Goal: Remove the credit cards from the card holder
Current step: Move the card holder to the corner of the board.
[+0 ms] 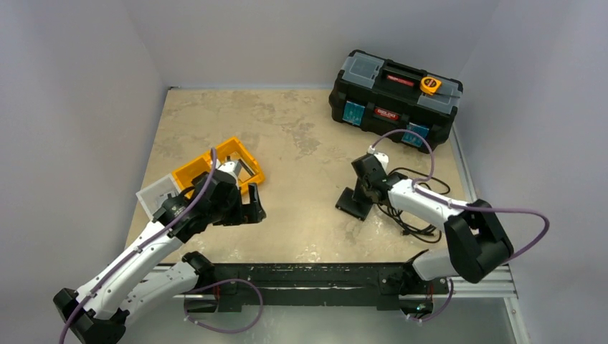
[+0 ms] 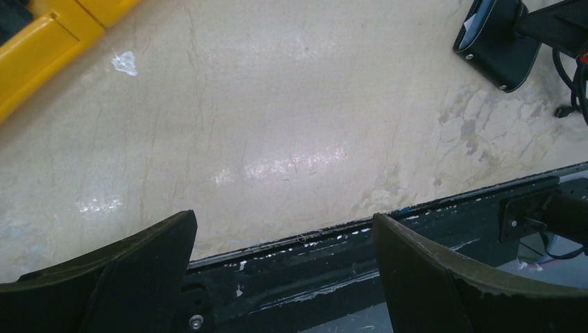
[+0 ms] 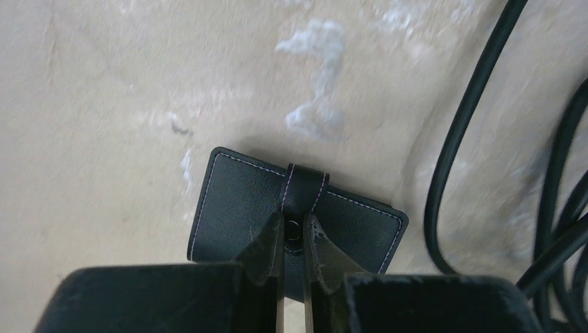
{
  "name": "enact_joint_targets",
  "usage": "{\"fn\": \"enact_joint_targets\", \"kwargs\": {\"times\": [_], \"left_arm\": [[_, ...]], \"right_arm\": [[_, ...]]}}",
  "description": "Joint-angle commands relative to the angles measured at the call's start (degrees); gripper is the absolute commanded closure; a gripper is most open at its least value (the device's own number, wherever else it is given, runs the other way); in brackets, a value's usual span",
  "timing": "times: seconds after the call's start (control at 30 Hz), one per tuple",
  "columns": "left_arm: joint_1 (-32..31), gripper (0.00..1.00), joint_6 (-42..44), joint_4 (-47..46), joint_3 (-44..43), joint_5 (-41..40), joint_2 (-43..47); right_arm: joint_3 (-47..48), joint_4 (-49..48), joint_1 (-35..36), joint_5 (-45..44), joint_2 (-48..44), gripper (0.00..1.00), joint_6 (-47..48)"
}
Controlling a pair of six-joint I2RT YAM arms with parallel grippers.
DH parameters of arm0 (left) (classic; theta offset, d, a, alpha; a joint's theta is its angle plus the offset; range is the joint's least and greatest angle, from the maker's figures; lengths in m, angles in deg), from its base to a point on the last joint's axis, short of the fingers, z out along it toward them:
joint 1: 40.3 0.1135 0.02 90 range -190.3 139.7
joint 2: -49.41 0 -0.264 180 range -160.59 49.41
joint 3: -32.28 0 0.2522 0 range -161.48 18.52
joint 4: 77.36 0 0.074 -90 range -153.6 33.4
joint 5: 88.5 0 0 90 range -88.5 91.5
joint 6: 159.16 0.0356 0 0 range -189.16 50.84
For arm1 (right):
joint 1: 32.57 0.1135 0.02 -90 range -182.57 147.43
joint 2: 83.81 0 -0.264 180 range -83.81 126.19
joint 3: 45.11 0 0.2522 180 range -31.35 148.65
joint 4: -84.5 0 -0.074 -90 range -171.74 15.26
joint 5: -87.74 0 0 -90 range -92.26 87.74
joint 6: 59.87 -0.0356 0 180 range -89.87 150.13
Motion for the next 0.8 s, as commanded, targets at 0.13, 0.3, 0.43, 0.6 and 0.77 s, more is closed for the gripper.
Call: {"fn": "enact_joint_targets", "kwargs": {"times": [0.13, 0.3, 0.43, 0.6, 0.77], "left_arm": [[-0.23, 0.09, -2.16, -12.84, 5.59, 11.68, -2.45], [-0.26, 0.23, -5.39, -22.42, 10.17, 17.78, -6.5], [-0.41, 0.38, -8.54, -30.9, 11.68, 21.66, -10.45], [-1.94, 0.6, -12.04, -37.9, 11.86, 23.66, -15.69], [-4.31, 0.83, -15.34, -44.36, 13.37, 25.48, -20.96]], "right_arm": [[-9.85, -8.43, 7.41, 13.95, -12.1, 1.0, -22.37], [-11.37, -13.99, 17.24, 12.78, -11.68, 1.0, -35.42], [-10.34, -16.22, 24.17, 9.65, -8.88, 1.0, -43.92], [-6.43, -16.23, 28.98, 6.56, -3.59, 1.0, -48.23], [-3.49, -17.27, 30.31, 6.6, 0.56, 1.0, -48.8]]}}
